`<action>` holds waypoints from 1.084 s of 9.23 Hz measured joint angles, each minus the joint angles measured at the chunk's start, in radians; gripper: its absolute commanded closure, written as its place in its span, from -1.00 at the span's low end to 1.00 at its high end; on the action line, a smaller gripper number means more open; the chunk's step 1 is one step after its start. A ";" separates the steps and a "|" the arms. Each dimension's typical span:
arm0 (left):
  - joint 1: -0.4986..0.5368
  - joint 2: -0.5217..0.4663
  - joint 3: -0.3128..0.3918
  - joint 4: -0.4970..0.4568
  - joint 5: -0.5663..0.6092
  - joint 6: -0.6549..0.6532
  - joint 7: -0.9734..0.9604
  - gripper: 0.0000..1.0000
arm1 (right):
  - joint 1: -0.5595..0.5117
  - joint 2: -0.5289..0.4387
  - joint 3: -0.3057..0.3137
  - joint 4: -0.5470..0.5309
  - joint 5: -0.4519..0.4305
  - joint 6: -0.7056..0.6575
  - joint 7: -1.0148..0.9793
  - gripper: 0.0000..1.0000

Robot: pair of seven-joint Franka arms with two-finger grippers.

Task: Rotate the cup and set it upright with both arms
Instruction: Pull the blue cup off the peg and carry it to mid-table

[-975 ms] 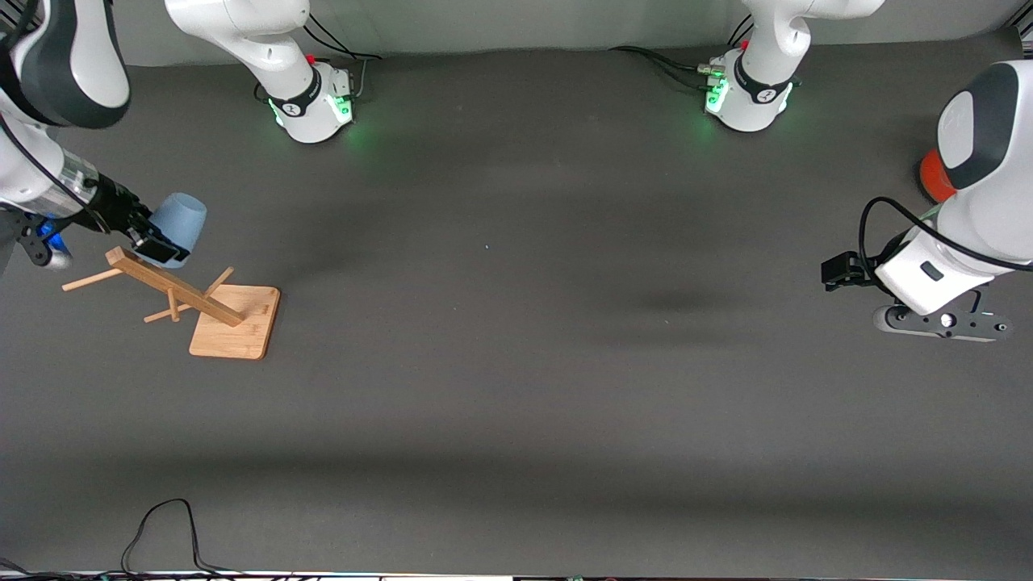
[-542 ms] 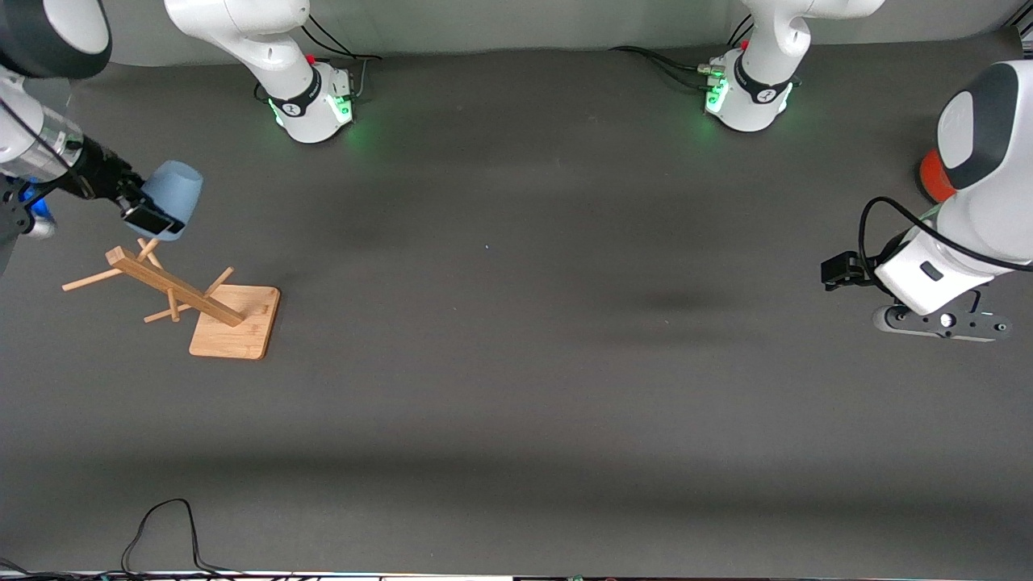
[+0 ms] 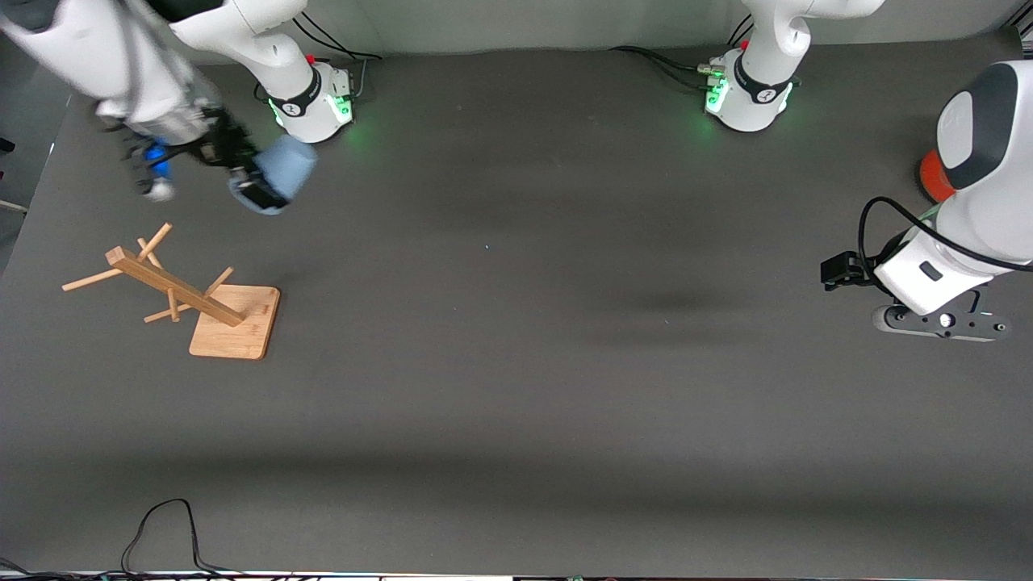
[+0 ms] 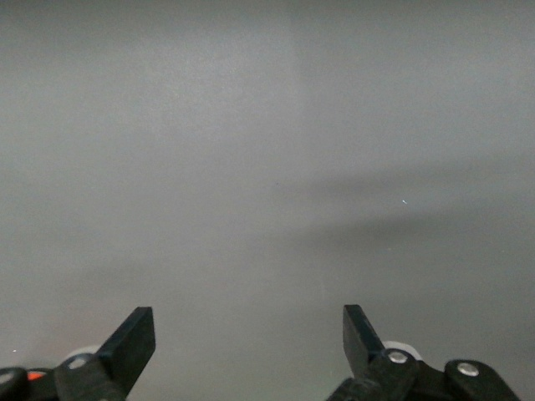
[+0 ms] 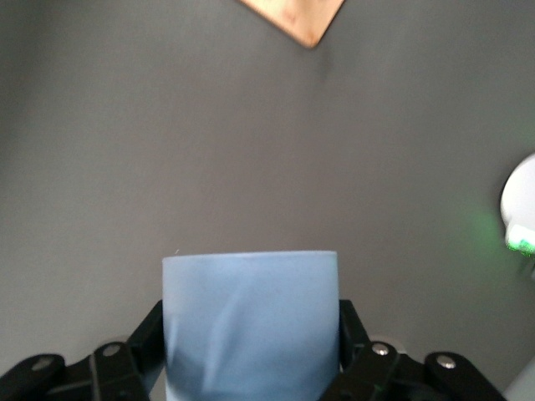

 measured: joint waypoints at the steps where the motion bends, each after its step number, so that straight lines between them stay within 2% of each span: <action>1: 0.000 0.000 0.000 0.000 0.000 0.000 0.000 -1.00 | 0.069 0.079 0.001 0.067 0.001 0.007 0.123 -0.23; 2: 0.000 0.000 0.000 0.000 0.000 0.000 0.000 -1.00 | 0.136 0.220 0.001 0.179 0.003 0.012 0.258 -0.23; 6: 0.000 0.001 0.000 0.001 0.000 -0.001 0.000 -1.00 | 0.313 0.660 0.001 0.529 0.003 0.042 0.625 -0.23; 8: 0.000 0.001 0.000 0.001 0.000 -0.001 0.000 -1.00 | 0.357 0.809 0.000 0.632 0.002 0.083 0.751 -0.23; 10: 0.000 0.001 0.000 0.001 0.000 -0.001 0.000 -1.00 | 0.396 0.909 0.000 0.672 -0.021 0.132 0.847 -0.23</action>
